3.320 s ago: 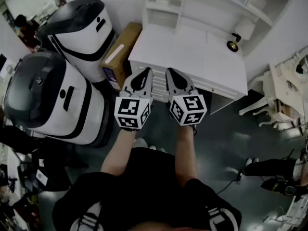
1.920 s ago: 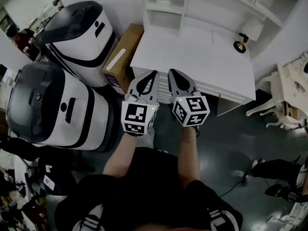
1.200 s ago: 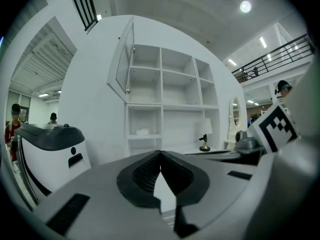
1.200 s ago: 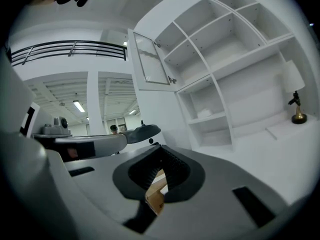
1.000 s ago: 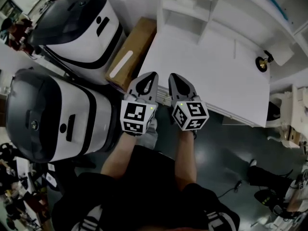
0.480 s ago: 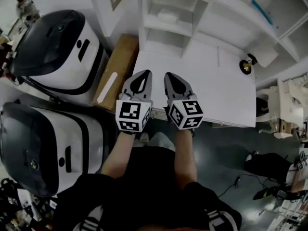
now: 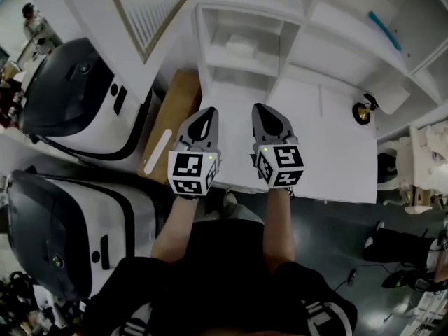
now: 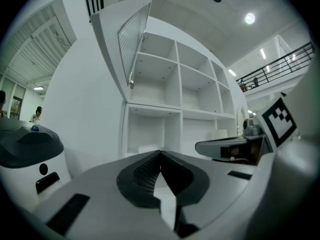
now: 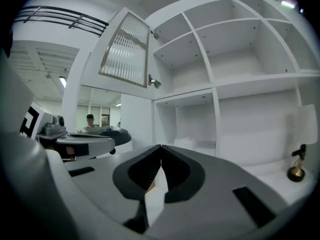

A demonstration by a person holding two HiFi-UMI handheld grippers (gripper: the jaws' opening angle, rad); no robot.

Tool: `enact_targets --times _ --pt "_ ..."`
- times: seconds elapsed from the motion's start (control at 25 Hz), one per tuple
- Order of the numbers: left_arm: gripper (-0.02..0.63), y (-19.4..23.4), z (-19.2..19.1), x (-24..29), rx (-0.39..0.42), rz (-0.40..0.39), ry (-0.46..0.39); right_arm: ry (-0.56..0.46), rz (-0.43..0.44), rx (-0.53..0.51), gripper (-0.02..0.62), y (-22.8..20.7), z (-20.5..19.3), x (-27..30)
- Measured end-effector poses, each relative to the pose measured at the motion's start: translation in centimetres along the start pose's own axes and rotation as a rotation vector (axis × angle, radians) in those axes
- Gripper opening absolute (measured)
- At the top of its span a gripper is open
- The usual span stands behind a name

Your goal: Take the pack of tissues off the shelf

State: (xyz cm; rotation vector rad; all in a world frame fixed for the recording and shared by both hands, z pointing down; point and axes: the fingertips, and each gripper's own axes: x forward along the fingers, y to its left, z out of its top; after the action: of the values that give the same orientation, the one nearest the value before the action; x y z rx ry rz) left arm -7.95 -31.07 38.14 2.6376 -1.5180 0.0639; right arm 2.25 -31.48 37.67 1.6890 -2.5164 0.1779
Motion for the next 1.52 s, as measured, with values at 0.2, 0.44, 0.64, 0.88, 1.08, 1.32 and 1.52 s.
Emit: enact_targets --times 0.2,0.44,0.64,0.88,1.08,1.32,1.52 --pt "0.011 0.2 0.3 2.3 0.027 0.002 0.005 -0.029 -0.02 -0.004 0.02 -2.6 0.9 2.2" --pt "0.011 1.1 -0.5 4.1 0.033 0.015 0.04 -0.024 0.005 0.013 0.02 -3.9 0.2 4.3" --pt "0.011 2.3 -0.4 5.0 0.037 0.027 0.05 -0.031 -0.005 0.016 0.021 -5.2 0.3 6.5" --pt "0.011 4.6 -0.7 5.4 0.027 0.091 0.058 0.0 0.007 0.033 0.109 -6.8 -0.3 9.5" --pt "0.011 5.8 -0.6 7.0 0.02 0.115 0.047 -0.018 -0.062 0.047 0.109 -9.0 0.2 12.3" --pt "0.011 6.6 -1.3 8.9 0.002 0.126 0.057 -0.036 -0.106 0.052 0.107 -10.2 0.4 15.5" --pt "0.011 7.3 -1.6 11.3 -0.022 0.135 0.061 0.005 -0.157 0.047 0.107 -12.1 0.3 18.3"
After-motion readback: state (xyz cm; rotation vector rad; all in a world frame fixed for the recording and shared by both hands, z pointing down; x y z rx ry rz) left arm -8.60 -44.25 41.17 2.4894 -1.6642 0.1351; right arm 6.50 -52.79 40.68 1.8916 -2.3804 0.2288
